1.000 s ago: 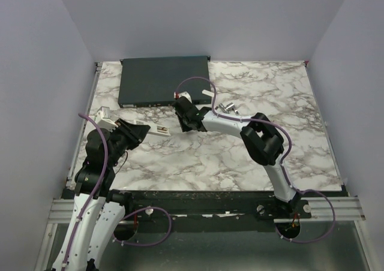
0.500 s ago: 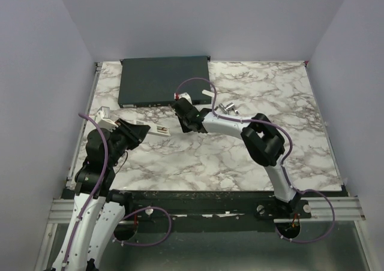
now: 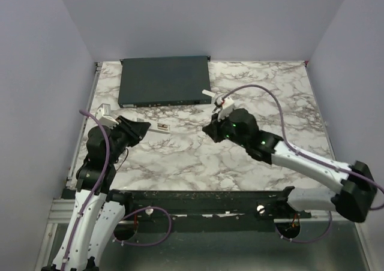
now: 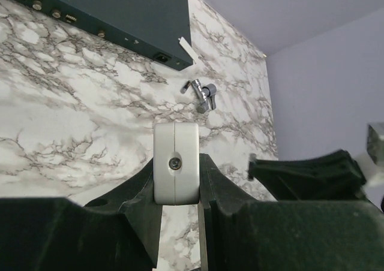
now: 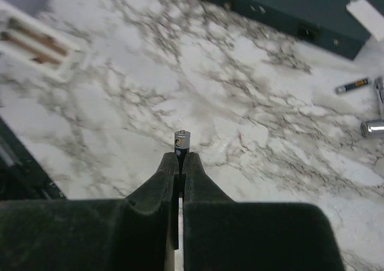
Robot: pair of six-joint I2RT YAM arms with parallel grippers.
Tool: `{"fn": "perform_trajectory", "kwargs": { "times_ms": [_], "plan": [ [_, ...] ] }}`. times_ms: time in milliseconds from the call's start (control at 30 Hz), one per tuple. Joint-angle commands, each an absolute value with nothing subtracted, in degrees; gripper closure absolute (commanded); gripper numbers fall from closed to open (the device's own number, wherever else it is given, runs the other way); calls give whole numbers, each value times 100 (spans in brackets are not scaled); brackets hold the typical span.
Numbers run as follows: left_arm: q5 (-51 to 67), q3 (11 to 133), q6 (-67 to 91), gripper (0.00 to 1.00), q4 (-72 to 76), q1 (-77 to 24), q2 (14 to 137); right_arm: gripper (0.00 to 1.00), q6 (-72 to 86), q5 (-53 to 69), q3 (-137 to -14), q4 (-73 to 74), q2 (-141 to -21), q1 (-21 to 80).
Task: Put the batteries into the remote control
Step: Pick up the battery from the center of the board, then load the battery into the remote control.
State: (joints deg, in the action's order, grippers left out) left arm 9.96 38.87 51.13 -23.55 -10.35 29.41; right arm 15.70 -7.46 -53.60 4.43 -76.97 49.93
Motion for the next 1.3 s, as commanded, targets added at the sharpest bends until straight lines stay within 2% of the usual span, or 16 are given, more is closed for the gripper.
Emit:
{"fn": "perform_trajectory", "kwargs": {
  "times_ms": [0, 233, 600, 967, 1267],
  "plan": [
    [1354, 3918, 5043, 100, -1623, -1000, 3054, 99, 1180, 541, -4179, -762, -6027, 5001],
    [1922, 3714, 5172, 100, -1053, -1050, 3298, 99, 839, 2540, -3742, -966, -4352, 4997],
    [3682, 3349, 5385, 100, 998, -1383, 3395, 99, -256, 3787, -3431, -1263, -3492, 4993],
    [4305, 3197, 5391, 100, 1936, -1728, 3529, 99, -558, 3612, -3040, -1596, -3172, 4992],
    [5102, 2779, 5818, 100, 3728, -1965, 3801, 99, -571, 3463, -3121, -1580, -3316, 4998]
  ]
}}
